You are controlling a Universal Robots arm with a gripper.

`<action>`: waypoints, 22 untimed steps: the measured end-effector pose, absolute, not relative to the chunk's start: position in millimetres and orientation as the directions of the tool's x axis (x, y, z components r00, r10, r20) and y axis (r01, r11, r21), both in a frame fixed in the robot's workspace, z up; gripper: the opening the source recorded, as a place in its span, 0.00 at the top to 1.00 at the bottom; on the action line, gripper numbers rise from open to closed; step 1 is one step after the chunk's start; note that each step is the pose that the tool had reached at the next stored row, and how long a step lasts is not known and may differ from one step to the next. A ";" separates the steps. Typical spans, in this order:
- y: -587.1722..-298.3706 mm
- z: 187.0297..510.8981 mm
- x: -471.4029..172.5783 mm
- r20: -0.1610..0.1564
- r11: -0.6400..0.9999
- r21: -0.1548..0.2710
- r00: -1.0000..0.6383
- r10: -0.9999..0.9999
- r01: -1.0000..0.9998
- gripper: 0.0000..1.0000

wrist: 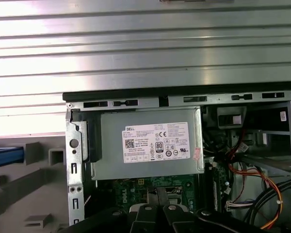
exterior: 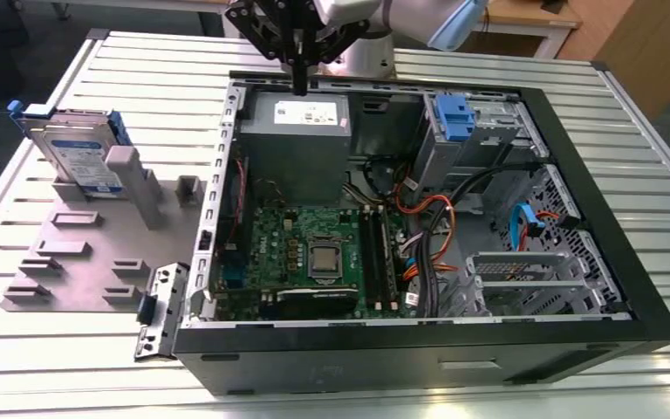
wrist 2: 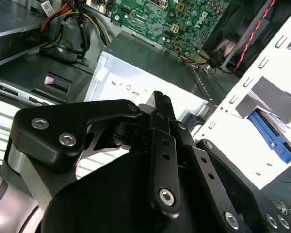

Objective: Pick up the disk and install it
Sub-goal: 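Reach for the disk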

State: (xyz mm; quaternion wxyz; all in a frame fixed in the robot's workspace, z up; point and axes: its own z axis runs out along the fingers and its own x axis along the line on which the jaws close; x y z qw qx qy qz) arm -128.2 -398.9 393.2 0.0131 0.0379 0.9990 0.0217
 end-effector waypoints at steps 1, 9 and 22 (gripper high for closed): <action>-398.9 393.1 -129.4 -0.024 0.996 0.044 -0.997 0.076 0.075 0.89; -398.8 391.9 -141.6 -0.024 0.996 0.044 -0.997 0.076 0.075 0.89; -396.8 388.1 -167.9 -0.024 0.996 0.044 -0.997 0.076 0.075 0.89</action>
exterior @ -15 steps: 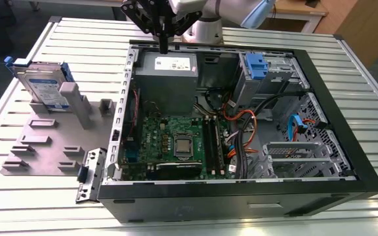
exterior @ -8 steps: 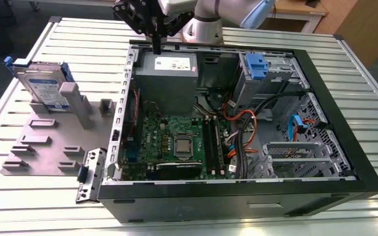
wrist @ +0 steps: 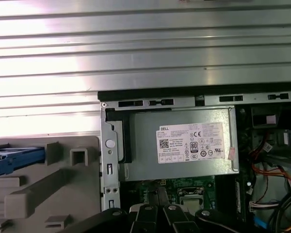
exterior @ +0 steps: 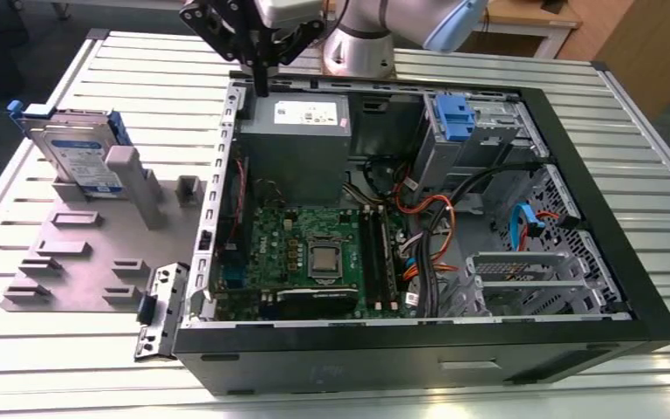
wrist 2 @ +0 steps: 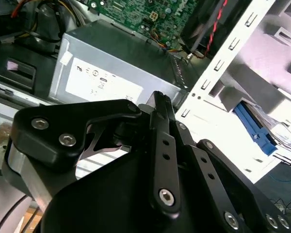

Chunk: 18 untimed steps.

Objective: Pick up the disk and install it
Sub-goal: 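Reach for the disk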

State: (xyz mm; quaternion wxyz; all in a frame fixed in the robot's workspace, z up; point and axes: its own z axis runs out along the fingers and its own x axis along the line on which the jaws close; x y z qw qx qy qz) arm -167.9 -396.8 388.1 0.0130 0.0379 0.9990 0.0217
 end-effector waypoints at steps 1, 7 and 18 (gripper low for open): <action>-396.6 387.8 -170.4 -0.024 0.996 0.044 -0.997 0.076 0.075 0.89; -394.5 385.9 -187.6 -0.024 0.996 0.044 -0.997 0.076 0.075 0.89; -391.1 382.6 -220.4 -0.024 0.996 0.044 -0.997 0.076 0.075 0.89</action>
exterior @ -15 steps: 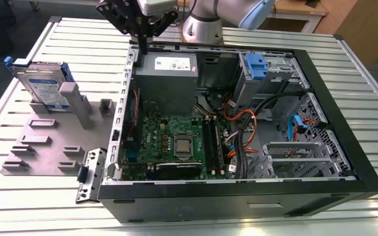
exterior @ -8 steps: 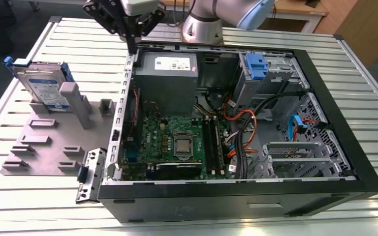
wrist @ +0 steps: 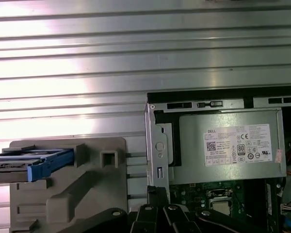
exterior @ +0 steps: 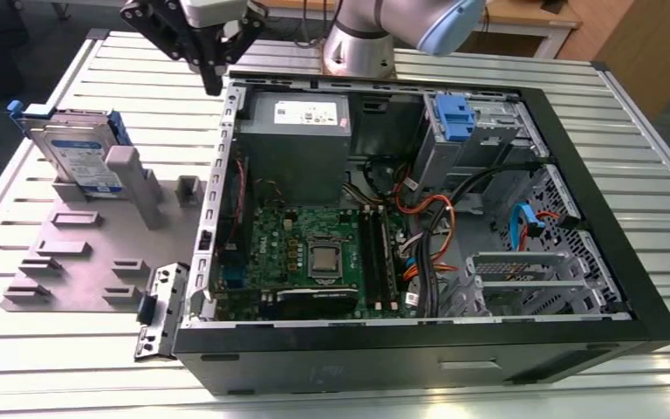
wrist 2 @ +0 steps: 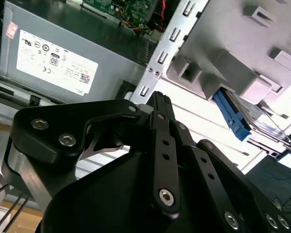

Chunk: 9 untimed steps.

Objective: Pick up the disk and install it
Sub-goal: 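Reach for the disk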

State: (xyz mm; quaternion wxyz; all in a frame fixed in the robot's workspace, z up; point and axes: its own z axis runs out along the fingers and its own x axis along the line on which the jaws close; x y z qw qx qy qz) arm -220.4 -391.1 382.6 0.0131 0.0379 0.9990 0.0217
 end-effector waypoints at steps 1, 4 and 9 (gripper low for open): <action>-390.8 382.3 -223.1 -0.024 0.996 0.044 -0.997 0.076 0.075 0.89; -390.0 381.5 -231.1 -0.025 0.996 0.044 -0.997 0.076 0.075 0.89; -388.7 380.3 -245.4 -0.024 0.996 0.044 -0.997 0.076 0.075 0.89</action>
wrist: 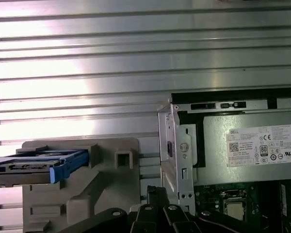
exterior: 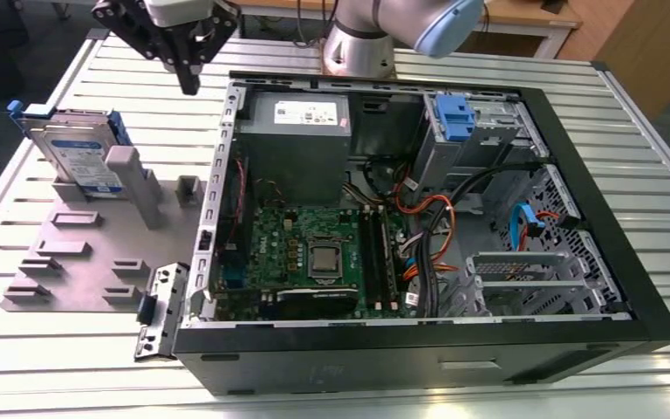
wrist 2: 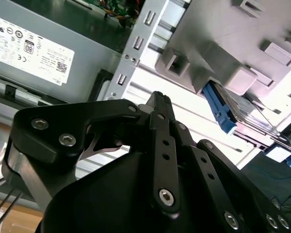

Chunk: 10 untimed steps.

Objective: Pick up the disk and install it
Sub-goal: 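Reach for the disk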

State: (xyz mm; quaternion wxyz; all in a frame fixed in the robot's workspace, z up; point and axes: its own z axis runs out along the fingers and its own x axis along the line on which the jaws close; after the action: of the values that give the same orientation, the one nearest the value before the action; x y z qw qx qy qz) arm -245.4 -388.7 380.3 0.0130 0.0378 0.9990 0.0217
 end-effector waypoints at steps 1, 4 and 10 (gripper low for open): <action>-388.5 380.1 -248.3 -0.024 0.996 0.044 -0.997 0.076 0.075 0.89; -387.7 379.3 -257.4 -0.024 0.996 0.044 -0.997 0.076 0.075 0.89; -386.2 377.8 -276.0 -0.024 0.996 0.044 -0.997 0.076 0.075 0.89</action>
State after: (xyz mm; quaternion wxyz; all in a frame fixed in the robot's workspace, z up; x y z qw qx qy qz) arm -276.0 -386.2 377.8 0.0131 0.0379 0.9990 0.0217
